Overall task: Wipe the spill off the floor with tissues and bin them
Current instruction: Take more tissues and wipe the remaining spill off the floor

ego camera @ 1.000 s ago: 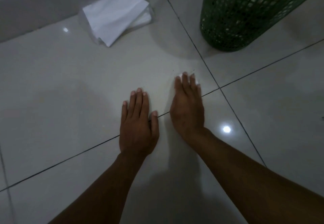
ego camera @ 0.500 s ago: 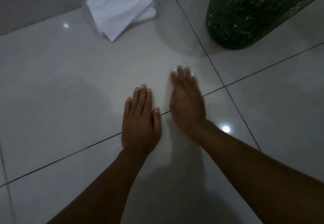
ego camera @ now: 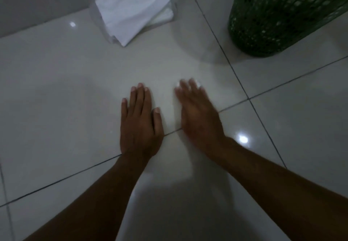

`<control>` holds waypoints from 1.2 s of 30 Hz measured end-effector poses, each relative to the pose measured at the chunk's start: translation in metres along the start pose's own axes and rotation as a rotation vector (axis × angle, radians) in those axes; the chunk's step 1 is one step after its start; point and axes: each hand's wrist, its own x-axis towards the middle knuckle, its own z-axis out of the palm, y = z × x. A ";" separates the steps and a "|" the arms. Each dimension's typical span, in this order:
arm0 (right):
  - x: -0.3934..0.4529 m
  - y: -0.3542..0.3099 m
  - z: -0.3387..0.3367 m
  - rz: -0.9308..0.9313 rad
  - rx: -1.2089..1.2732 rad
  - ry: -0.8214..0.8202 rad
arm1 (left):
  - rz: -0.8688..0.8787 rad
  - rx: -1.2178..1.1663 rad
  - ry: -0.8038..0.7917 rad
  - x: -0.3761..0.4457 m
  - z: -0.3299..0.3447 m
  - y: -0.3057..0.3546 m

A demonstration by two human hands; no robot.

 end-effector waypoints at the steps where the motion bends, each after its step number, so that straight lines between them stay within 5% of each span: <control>1: -0.014 -0.002 -0.002 -0.092 0.014 -0.023 | -0.003 -0.001 0.006 0.000 0.000 0.000; 3: -0.023 0.003 -0.006 -0.172 0.013 -0.027 | -0.009 -0.003 0.010 0.002 -0.001 -0.001; 10: 0.086 -0.031 0.014 0.106 0.026 -0.061 | -0.009 -0.016 -0.001 0.003 0.003 -0.002; 17: 0.003 0.002 -0.013 -0.353 0.021 -0.166 | 0.002 -0.035 0.014 0.003 0.000 -0.002; 24: 0.051 -0.030 0.012 0.028 0.007 -0.085 | 0.008 -0.160 0.003 0.004 -0.006 -0.002; 27: 0.015 -0.029 0.010 -0.240 -0.024 -0.185 | -0.008 -0.292 0.034 -0.008 -0.015 -0.011; 30: -0.017 -0.017 0.000 -0.401 0.008 -0.166 | 0.014 -0.160 0.040 -0.032 -0.025 -0.033; 36: 0.016 -0.072 0.027 -0.009 0.026 -0.088 | -0.032 -0.008 -0.032 -0.068 -0.029 -0.058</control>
